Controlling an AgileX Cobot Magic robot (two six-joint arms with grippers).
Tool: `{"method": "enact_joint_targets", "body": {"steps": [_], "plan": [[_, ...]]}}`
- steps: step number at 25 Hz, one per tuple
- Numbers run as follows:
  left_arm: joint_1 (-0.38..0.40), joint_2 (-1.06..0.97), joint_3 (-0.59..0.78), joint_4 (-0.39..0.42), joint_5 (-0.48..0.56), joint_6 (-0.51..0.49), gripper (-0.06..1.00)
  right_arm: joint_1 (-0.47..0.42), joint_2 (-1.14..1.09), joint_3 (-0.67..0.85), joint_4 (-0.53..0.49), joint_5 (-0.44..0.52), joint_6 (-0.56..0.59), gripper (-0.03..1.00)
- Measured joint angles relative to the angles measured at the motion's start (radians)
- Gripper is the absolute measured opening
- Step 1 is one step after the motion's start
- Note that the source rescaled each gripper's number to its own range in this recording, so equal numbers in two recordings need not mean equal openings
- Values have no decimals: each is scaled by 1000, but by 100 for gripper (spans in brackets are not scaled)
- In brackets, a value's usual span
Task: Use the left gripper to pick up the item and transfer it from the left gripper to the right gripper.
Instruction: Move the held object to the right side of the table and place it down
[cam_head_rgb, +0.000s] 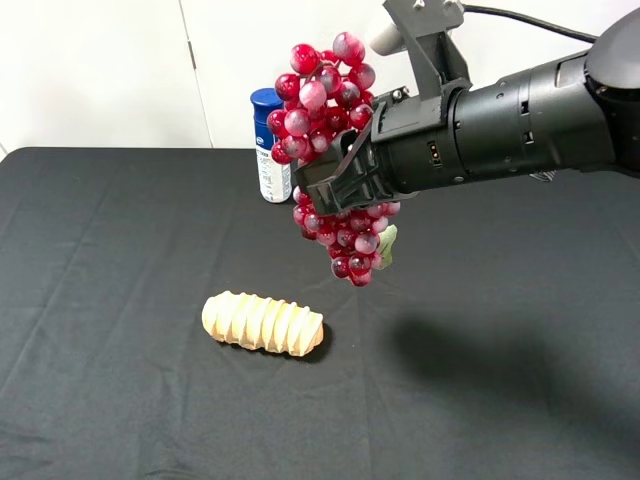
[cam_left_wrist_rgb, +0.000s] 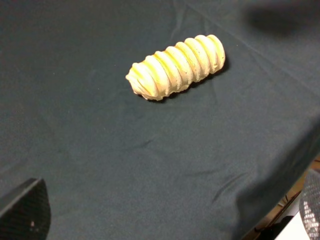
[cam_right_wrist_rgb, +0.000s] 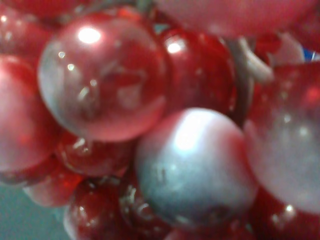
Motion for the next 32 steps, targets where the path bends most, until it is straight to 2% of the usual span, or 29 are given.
{"method": "enact_joint_targets", "body": {"steps": [6, 9, 12, 19, 25, 26, 29, 32], "plan": [[7, 0, 0, 0, 0, 1, 100, 0, 0, 0, 0, 0, 3, 0], [65, 0, 0, 0, -1, 1, 100, 0, 0, 0, 0, 0, 3, 0], [162, 0, 0, 0, -1, 1, 100, 0, 0, 0, 0, 0, 4, 0], [461, 0, 0, 0, -1, 1, 100, 0, 0, 0, 0, 0, 7, 0], [647, 0, 0, 0, -1, 1, 100, 0, 0, 0, 0, 0, 26, 0], [697, 0, 0, 0, -1, 1, 100, 0, 0, 0, 0, 0, 33, 0], [767, 0, 0, 0, -1, 1, 100, 0, 0, 0, -2, 0, 47, 0], [802, 0, 0, 0, -1, 1, 100, 0, 0, 0, -4, 0, 84, 0]]}}
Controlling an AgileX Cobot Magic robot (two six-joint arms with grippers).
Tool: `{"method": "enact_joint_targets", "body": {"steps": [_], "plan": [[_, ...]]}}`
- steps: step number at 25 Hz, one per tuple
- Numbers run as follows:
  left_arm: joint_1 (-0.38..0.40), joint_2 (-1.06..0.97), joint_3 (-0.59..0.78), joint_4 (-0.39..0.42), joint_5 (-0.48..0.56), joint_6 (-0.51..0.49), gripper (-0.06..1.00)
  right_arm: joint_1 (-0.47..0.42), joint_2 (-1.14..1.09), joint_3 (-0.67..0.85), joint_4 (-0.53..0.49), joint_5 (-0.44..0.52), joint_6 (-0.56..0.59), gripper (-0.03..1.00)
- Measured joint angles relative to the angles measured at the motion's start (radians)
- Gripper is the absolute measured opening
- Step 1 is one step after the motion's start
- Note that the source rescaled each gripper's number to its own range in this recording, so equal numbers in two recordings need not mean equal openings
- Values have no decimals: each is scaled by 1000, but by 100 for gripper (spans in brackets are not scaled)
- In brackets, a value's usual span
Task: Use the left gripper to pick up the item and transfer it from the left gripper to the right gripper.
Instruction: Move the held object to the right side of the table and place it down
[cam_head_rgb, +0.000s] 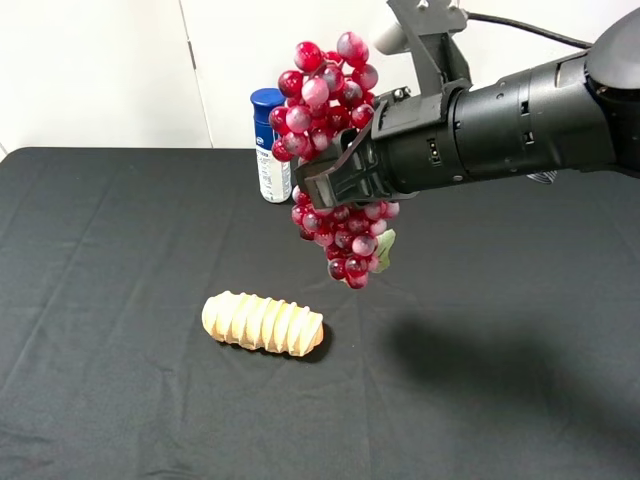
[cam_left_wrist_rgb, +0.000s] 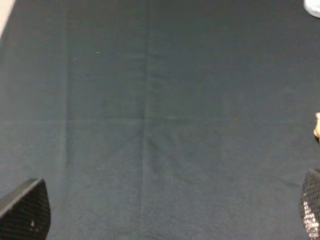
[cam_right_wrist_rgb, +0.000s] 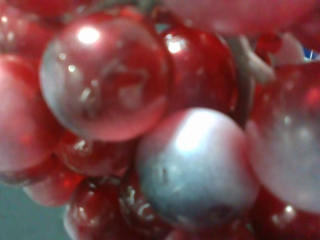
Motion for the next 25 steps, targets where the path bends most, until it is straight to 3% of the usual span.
{"method": "enact_joint_targets", "body": {"steps": [6, 11, 19, 25], "plan": [[9, 0, 0, 0, 0, 0, 100, -26, 0, 0, -29, 2, 101, 0], [9, 0, 0, 0, 0, 0, 100, -137, 0, 0, -96, 43, 197, 0], [9, 0, 0, 0, 0, 0, 100, -331, 0, 0, -394, 201, 432, 0], [9, 0, 0, 0, 0, 0, 100, -419, 1, -7, -603, 299, 582, 0]]}}
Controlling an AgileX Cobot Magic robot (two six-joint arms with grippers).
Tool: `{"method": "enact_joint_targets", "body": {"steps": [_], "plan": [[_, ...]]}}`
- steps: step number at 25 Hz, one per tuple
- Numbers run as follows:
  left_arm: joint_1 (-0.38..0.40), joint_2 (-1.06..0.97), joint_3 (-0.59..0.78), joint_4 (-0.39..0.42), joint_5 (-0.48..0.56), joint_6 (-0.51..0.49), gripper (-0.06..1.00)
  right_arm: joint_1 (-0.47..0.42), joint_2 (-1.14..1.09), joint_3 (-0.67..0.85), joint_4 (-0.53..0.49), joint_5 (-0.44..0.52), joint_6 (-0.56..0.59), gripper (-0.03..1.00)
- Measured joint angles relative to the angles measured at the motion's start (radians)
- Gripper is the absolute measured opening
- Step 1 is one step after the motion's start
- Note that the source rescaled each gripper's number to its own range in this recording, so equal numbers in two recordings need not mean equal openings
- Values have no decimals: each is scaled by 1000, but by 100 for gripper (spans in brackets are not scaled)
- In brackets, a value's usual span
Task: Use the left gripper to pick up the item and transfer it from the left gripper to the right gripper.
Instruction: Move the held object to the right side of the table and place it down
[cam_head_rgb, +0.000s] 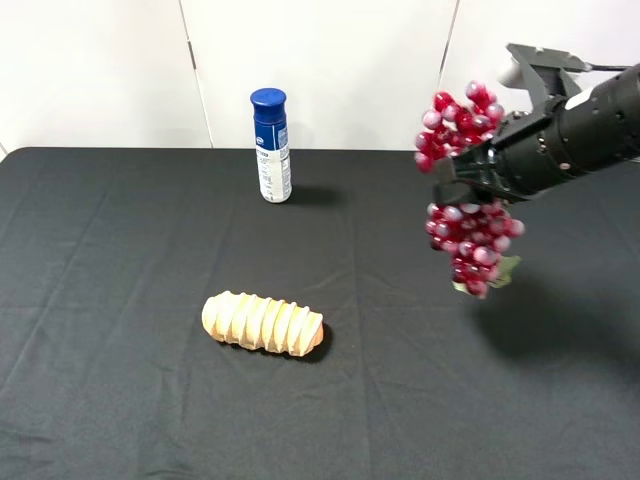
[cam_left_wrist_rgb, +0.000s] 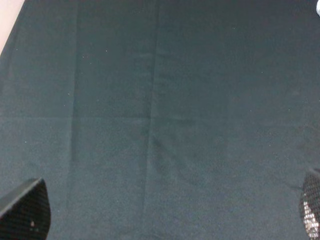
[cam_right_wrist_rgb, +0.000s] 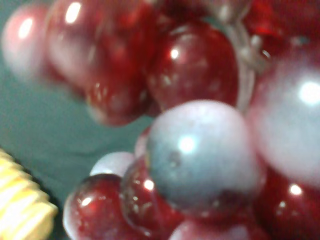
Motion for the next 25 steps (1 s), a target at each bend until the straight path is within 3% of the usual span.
{"method": "enact_joint_targets", "body": {"steps": [5, 12, 25], "plan": [[0, 0, 0, 0, 0, 0, 100, -33, 46, -72, -120, 141, 60, 0], [0, 0, 0, 0, 0, 0, 100, -35, 188, -214, -154, 324, 70, 0], [0, 0, 0, 0, 0, 0, 100, -35, 395, -454, -159, 393, 70, 0]]}}
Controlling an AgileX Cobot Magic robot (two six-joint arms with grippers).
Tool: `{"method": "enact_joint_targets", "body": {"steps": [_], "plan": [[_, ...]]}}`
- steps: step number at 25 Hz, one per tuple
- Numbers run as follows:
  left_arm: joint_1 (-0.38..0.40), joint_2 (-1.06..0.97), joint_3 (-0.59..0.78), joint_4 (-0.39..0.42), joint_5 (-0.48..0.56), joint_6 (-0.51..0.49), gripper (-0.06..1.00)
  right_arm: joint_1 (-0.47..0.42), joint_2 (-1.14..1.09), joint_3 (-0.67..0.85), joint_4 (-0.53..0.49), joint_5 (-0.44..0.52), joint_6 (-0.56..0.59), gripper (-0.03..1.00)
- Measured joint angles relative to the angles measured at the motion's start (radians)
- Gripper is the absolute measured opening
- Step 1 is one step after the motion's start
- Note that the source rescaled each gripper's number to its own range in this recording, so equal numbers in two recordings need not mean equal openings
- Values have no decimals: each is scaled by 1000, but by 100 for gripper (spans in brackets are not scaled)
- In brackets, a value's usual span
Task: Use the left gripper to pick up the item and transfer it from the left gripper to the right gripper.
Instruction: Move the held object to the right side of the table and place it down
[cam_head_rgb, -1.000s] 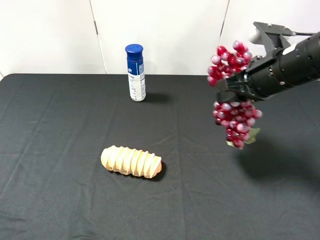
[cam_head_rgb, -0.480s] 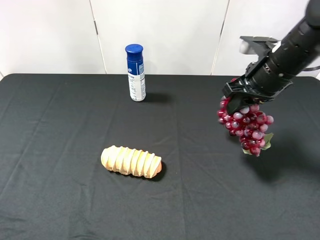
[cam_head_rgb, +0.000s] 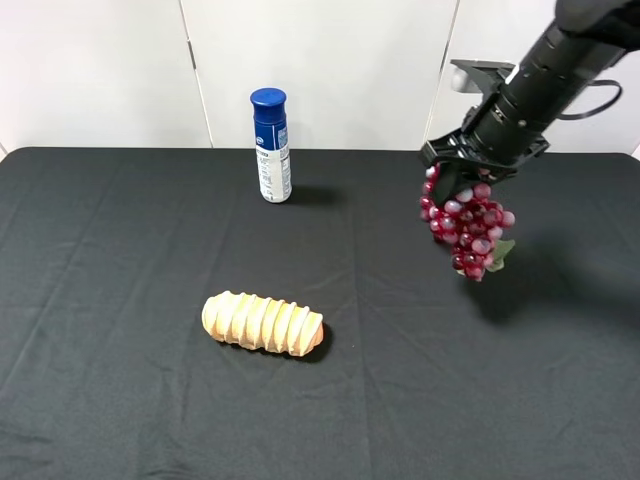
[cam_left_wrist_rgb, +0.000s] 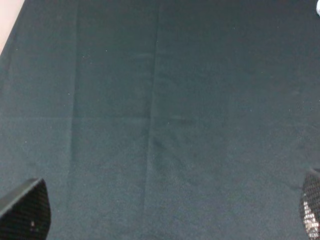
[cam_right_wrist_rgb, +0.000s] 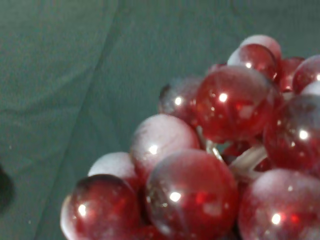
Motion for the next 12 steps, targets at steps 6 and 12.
{"method": "enact_joint_targets", "body": {"steps": [6, 12], "plan": [[0, 0, 0, 0, 0, 0, 100, 0, 118, -46, 0, 43, 0, 0], [0, 0, 0, 0, 0, 0, 100, 0, 231, -47, 1, 63, 0, 0]]}}
